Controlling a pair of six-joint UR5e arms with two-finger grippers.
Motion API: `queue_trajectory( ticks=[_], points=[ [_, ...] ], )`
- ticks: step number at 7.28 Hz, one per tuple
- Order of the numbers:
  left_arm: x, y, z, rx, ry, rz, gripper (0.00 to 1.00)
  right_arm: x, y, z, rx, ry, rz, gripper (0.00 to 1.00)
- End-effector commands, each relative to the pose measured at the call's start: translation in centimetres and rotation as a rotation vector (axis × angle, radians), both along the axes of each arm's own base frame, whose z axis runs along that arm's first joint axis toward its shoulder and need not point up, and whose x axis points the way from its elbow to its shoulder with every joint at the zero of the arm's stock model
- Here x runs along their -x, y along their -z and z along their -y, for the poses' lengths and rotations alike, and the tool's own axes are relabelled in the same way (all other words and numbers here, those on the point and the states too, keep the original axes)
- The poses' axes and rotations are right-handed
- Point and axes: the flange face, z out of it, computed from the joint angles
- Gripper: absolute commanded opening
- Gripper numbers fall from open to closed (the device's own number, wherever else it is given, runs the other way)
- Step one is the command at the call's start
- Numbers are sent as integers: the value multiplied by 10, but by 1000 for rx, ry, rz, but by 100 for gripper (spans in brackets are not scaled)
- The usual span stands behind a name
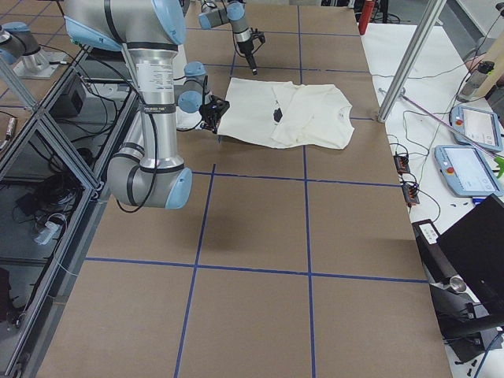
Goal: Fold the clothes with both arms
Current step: 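Move both grippers to the shirt hem corners nearest the robot and grasp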
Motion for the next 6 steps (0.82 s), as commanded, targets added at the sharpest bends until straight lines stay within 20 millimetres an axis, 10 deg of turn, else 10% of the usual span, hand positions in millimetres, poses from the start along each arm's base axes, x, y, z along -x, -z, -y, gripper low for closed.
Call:
queue_trajectory(
  ticks=[1, 6],
  points=[
    [-16, -13, -36, 68, -33, 64, 82, 1, -1, 0, -1, 1, -2, 0],
    [-36, -42, -72, 103, -94, 134, 70, 2, -1, -2, -2, 3, -2, 0]
  ],
)
